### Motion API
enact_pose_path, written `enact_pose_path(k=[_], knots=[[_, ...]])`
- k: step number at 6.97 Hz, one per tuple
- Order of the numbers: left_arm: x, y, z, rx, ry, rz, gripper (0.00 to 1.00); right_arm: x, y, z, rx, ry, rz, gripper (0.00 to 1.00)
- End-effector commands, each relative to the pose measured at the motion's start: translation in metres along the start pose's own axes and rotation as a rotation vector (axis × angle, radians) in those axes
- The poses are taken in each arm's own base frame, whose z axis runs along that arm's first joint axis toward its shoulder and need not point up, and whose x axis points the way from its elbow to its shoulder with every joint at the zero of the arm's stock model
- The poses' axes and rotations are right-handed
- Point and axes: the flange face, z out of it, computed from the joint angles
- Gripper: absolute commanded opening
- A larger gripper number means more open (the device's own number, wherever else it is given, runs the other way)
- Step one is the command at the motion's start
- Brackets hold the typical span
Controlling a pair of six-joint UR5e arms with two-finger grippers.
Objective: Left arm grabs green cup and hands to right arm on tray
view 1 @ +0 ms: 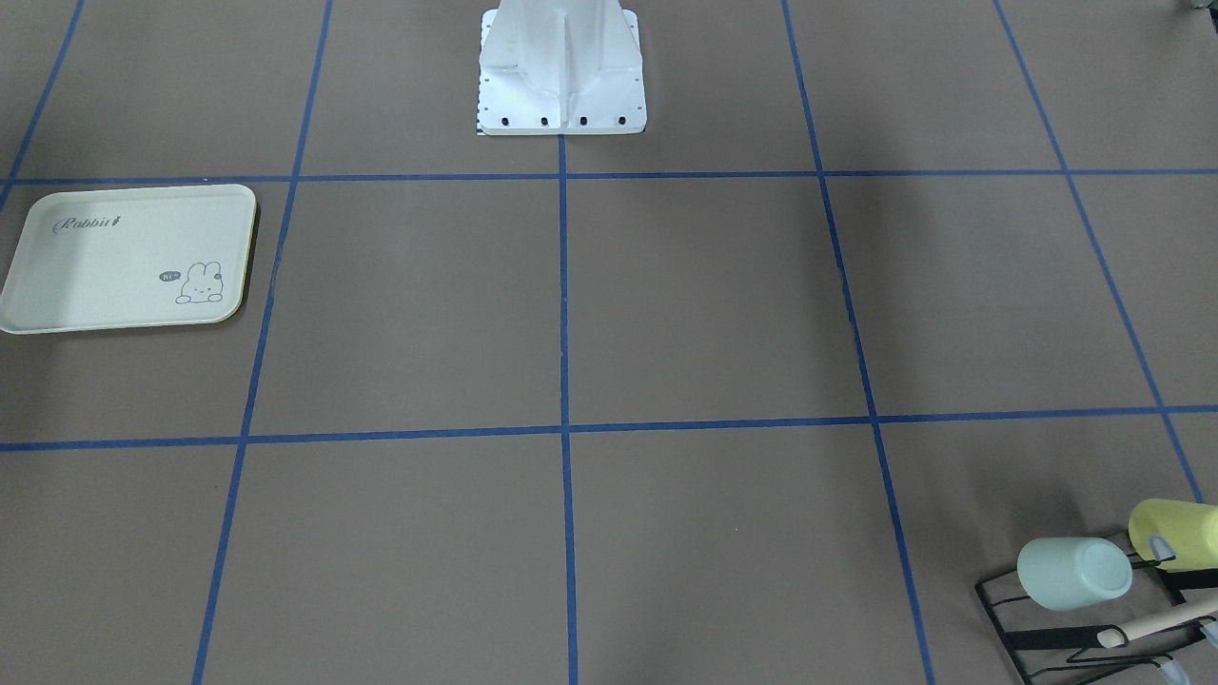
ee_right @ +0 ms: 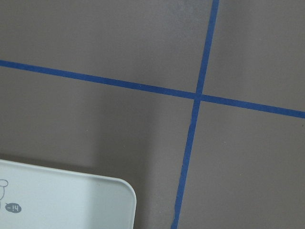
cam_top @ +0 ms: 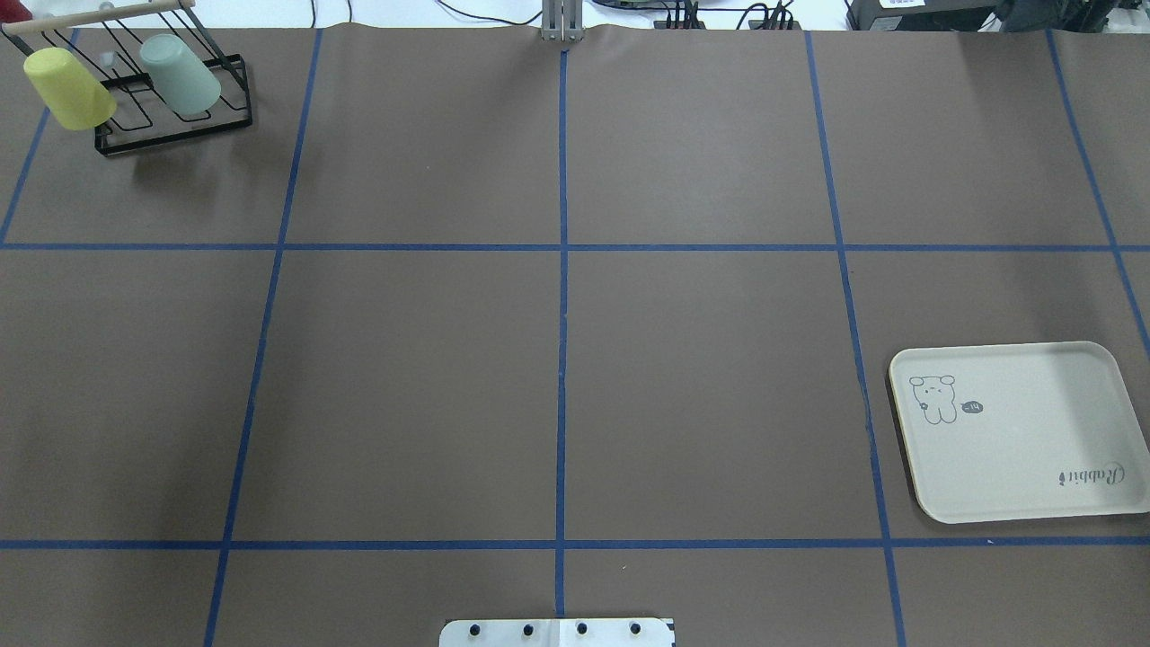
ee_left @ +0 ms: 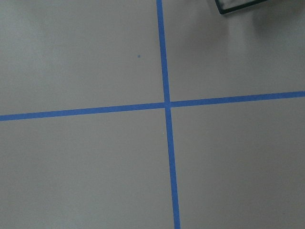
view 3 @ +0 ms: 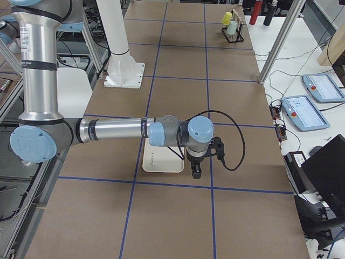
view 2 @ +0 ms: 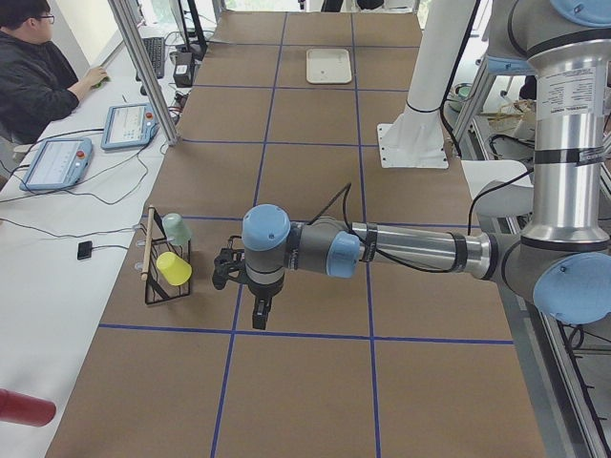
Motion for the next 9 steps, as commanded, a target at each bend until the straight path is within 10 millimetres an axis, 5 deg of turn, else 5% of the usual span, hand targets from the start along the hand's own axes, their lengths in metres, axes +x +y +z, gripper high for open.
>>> enact_pose_path(k=[1, 3, 5, 6, 9], knots=[[0.010, -0.018, -0.009, -0.004, -0.001, -0.005, 1.00, 0.000, 0.000, 0.000, 0.000, 0.000, 0.000, 0.99], [0.045, -0.048, -0.046, -0.011, -0.008, -0.017, 1.00, -0.002, -0.001, -0.002, 0.004, 0.000, -0.005, 0.99], [0.110, -0.080, -0.106, 0.034, -0.001, 0.035, 1.00, -0.003, -0.001, -0.003, 0.005, 0.001, -0.004, 0.99], [0.144, -0.096, -0.114, 0.060, 0.002, 0.106, 1.00, -0.003, -0.001, -0.003, 0.006, 0.001, -0.005, 0.99], [0.181, -0.108, -0.116, 0.164, 0.046, 0.058, 1.00, -0.003, -0.002, -0.004, 0.008, 0.001, -0.005, 0.99]])
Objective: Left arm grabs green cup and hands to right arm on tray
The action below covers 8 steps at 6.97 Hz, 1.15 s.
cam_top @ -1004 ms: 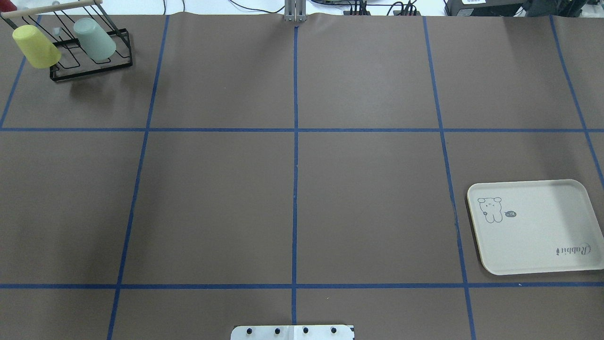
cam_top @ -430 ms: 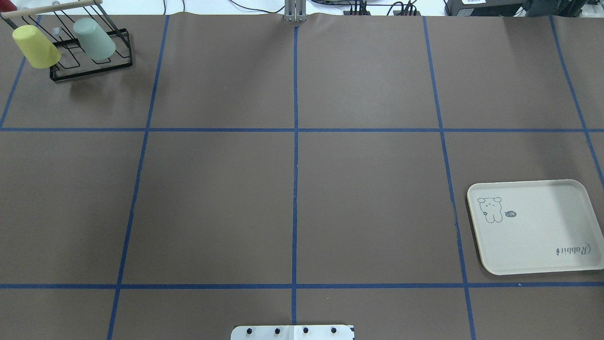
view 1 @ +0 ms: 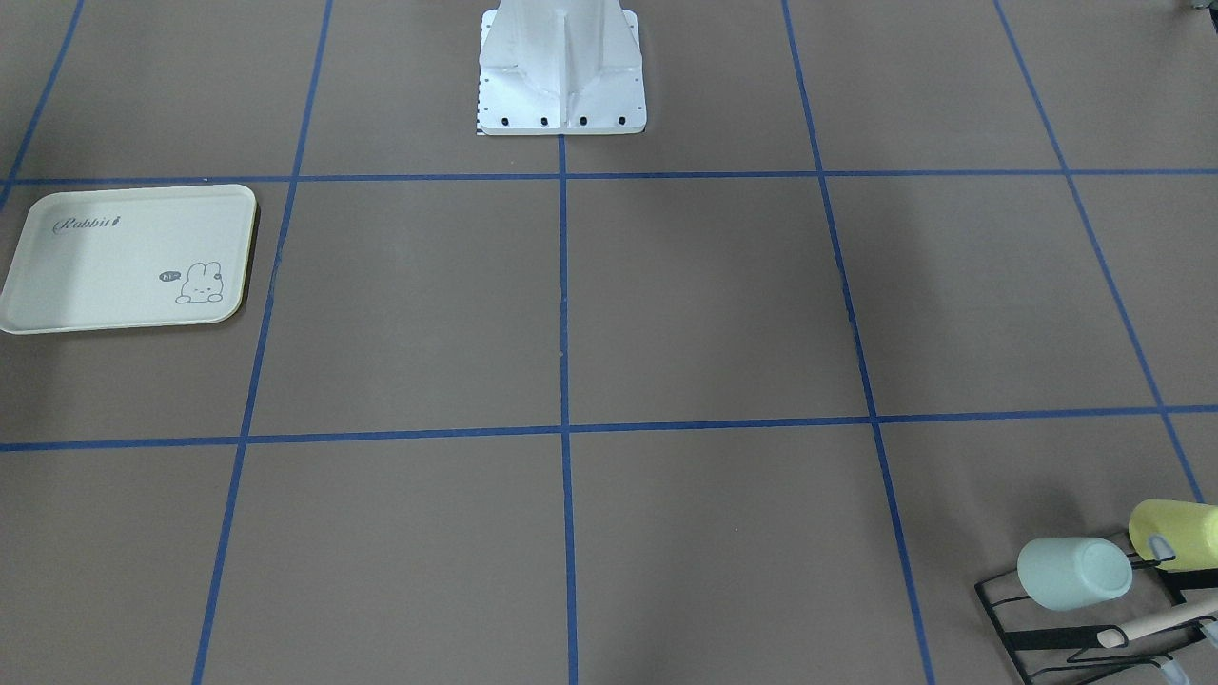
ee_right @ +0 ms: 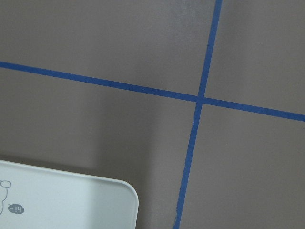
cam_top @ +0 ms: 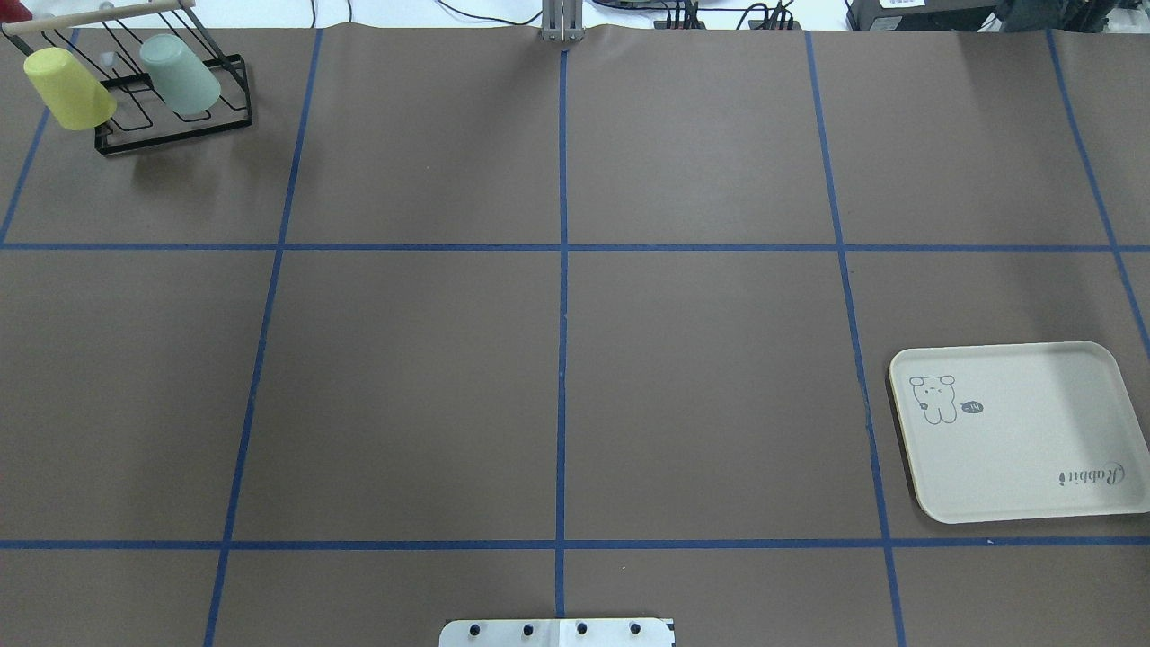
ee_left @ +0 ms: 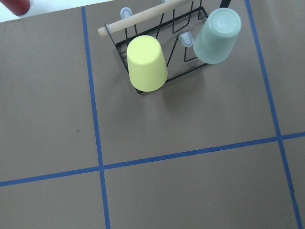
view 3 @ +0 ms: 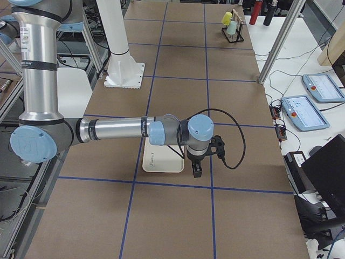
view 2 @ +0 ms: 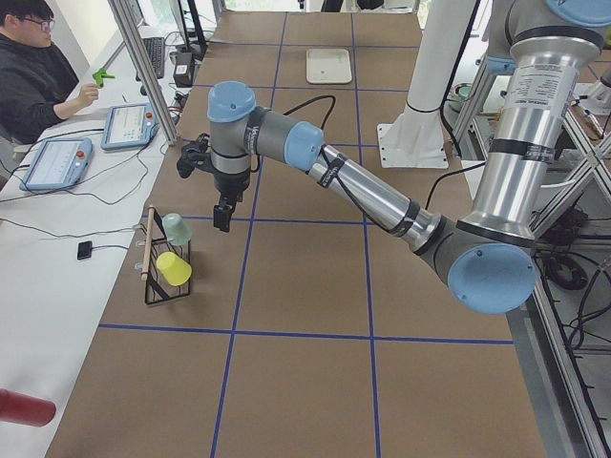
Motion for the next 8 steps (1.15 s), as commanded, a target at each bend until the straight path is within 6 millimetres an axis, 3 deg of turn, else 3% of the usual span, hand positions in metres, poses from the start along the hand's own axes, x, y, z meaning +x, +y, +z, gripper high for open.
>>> enact_pose_path(k=[1, 3, 5, 6, 8], knots=[[0.030, -0.016, 0.017, 0.101, 0.057, -0.084, 1.00, 0.000, 0.000, 0.000, 0.001, 0.000, 0.000, 0.99], [0.038, -0.025, 0.049, 0.152, 0.080, -0.210, 1.00, 0.000, 0.000, 0.000, 0.000, 0.002, 0.000, 0.99], [0.072, -0.031, 0.081, 0.281, -0.016, -0.348, 1.00, 0.001, 0.000, 0.001, -0.004, 0.001, 0.002, 0.99], [0.076, -0.033, 0.087, 0.321, -0.047, -0.419, 1.00, 0.002, 0.000, 0.001, -0.003, 0.003, 0.003, 0.99], [0.110, -0.047, 0.110, 0.417, -0.128, -0.457, 1.00, 0.003, 0.000, -0.001, -0.003, 0.029, -0.002, 0.99]])
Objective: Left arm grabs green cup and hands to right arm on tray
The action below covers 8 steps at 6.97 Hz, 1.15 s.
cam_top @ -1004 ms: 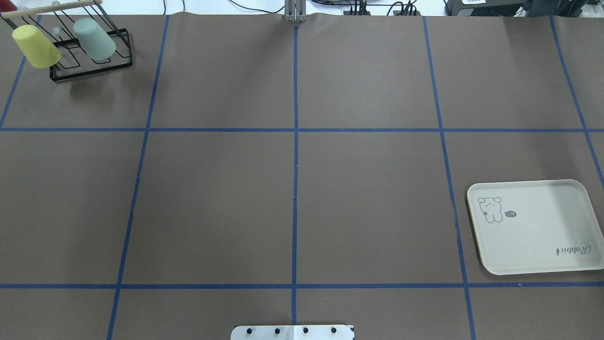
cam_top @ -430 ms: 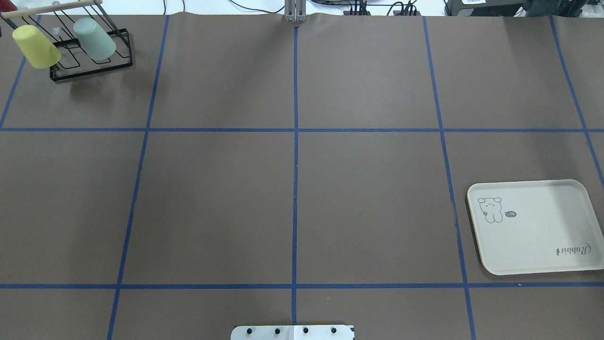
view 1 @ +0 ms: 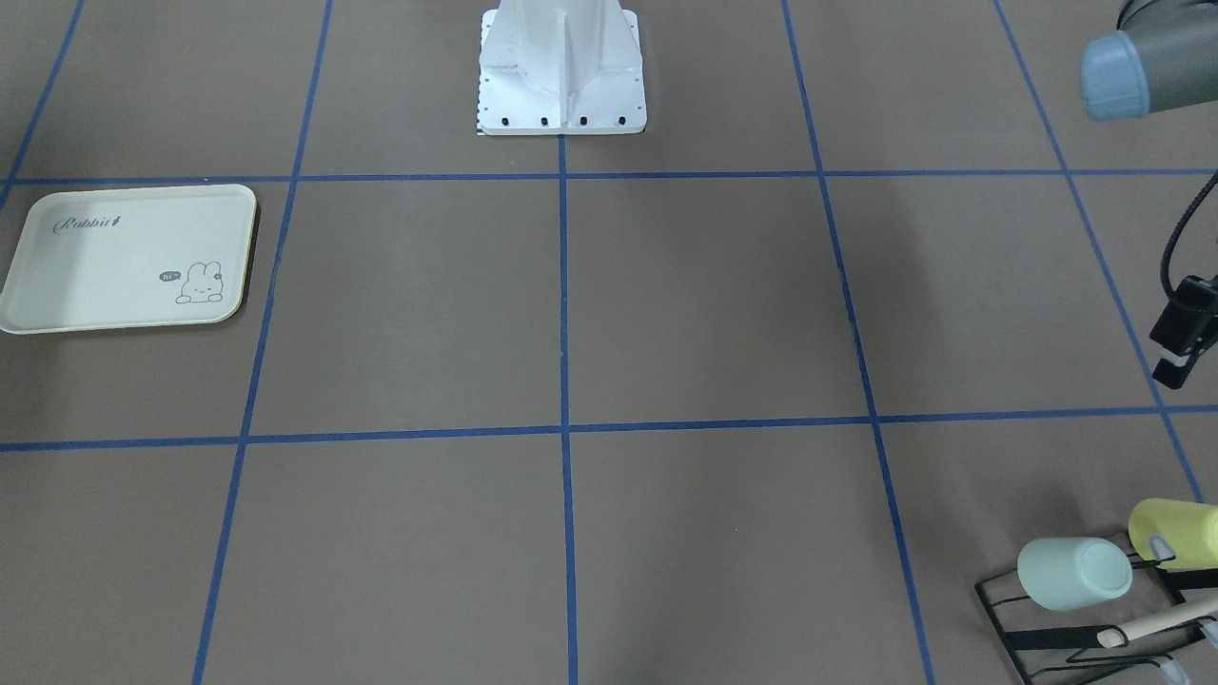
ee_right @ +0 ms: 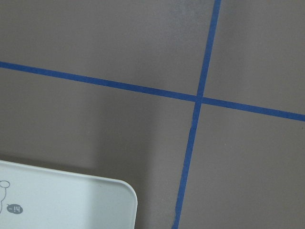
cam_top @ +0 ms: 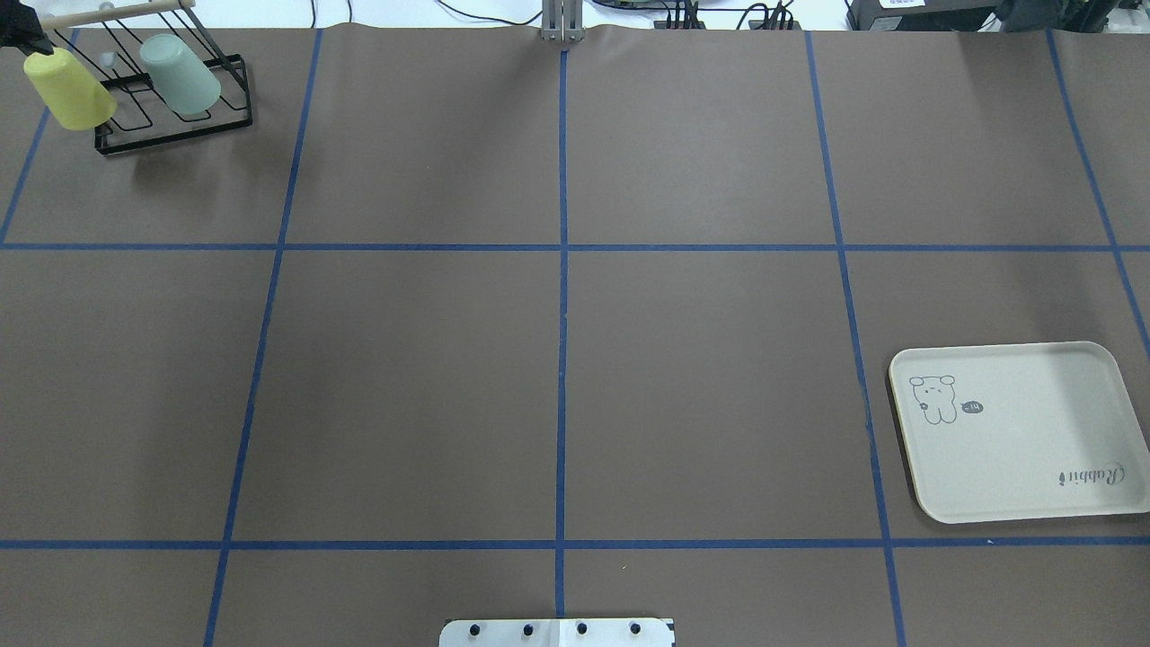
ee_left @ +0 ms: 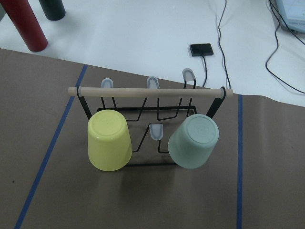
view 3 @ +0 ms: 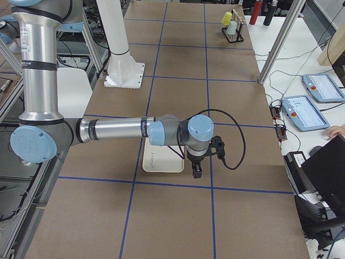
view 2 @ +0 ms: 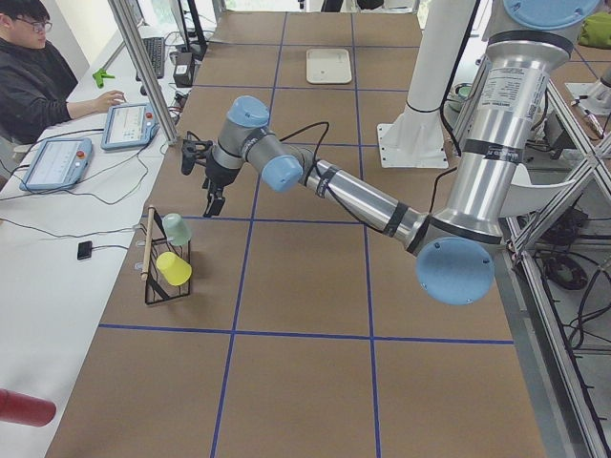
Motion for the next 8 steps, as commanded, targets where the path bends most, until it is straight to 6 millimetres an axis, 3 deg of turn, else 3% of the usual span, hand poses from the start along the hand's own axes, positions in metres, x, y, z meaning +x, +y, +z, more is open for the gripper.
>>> enact_pose_path(k=[1, 3, 4, 6, 8], knots=[[0.050, 0.011, 0.035, 0.121, -0.067, -0.053, 1.00, -0.002, -0.001, -0.003, 0.005, 0.016, -0.006, 0.99], [0.116, 0.049, 0.087, 0.208, -0.117, -0.085, 1.00, -0.008, -0.009, -0.010, 0.020, 0.013, -0.020, 0.99], [0.127, 0.052, 0.105, 0.251, -0.135, -0.080, 1.00, -0.006, -0.008, -0.008, 0.018, 0.010, -0.017, 0.99], [0.111, 0.054, 0.144, 0.312, -0.142, -0.067, 1.00, -0.007, -0.009, -0.009, 0.020, 0.010, -0.013, 0.99], [0.095, 0.053, 0.165, 0.351, -0.167, -0.061, 1.00, -0.008, -0.009, -0.010, 0.021, 0.010, -0.007, 0.99]])
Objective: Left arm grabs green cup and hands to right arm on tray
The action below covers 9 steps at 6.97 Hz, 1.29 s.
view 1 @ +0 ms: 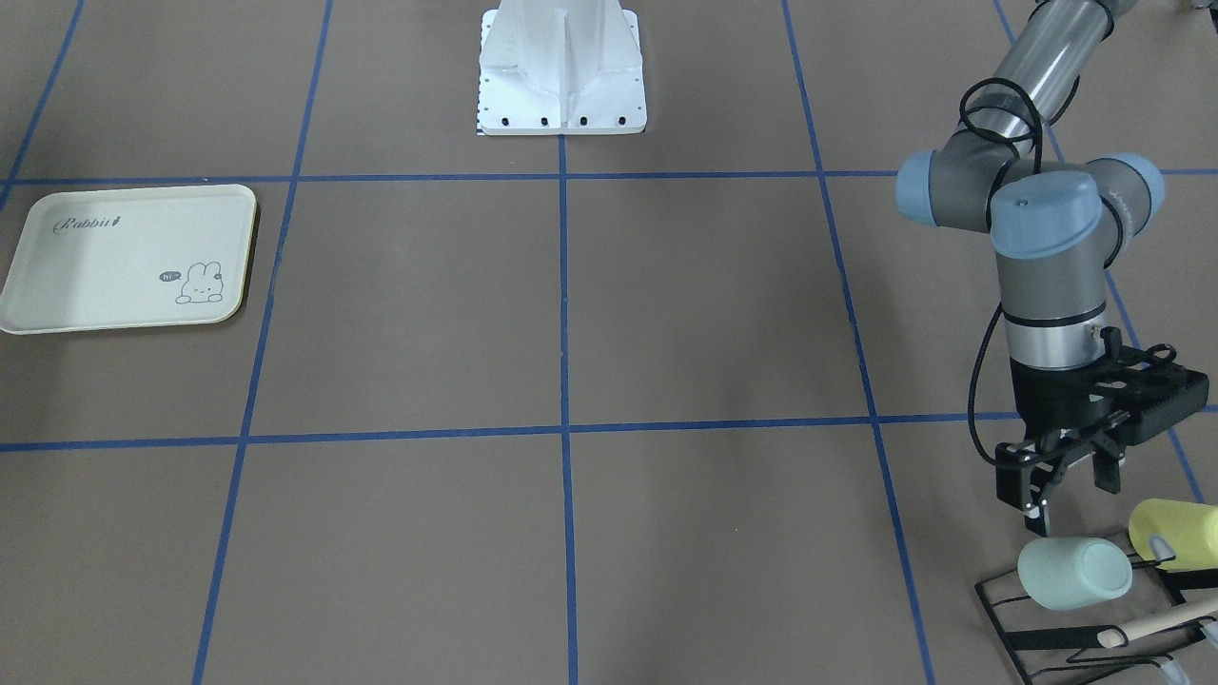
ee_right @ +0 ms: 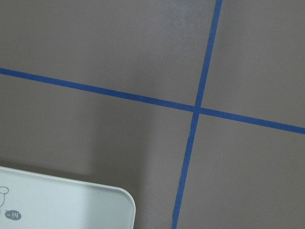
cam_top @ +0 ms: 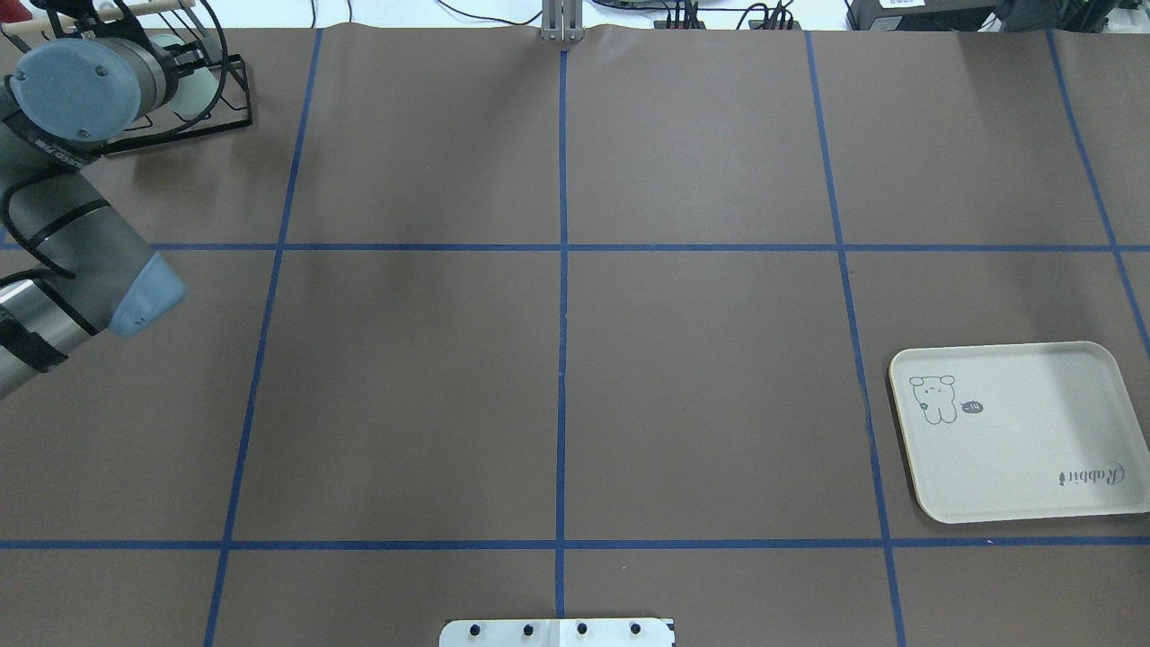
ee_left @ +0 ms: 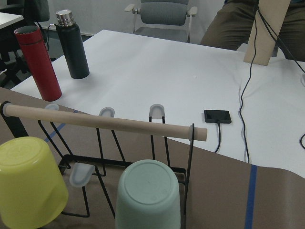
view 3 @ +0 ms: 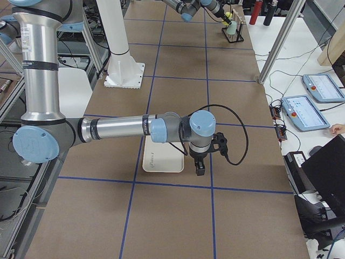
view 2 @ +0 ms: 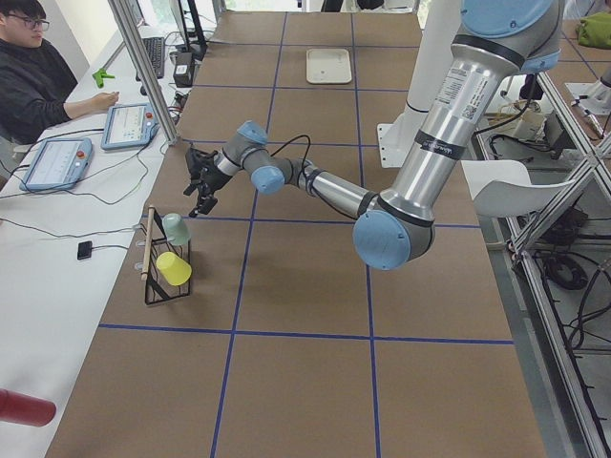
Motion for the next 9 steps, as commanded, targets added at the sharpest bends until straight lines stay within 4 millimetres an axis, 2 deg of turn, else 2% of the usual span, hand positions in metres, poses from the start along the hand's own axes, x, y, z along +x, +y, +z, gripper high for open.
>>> enact_pose_path(k=[1, 2, 9], knots=[[0.000, 0.002, 0.024, 0.041, -0.016, 0.005, 1.00, -0.001, -0.002, -0.001, 0.002, -0.001, 0.018, 0.99], [0.014, -0.001, 0.031, 0.039, -0.021, 0.006, 1.00, -0.002, -0.004, -0.001, 0.003, -0.001, 0.014, 0.99], [0.005, 0.005, 0.060, 0.078, -0.084, 0.023, 1.00, -0.002, -0.004, -0.002, 0.004, -0.001, 0.017, 0.99]])
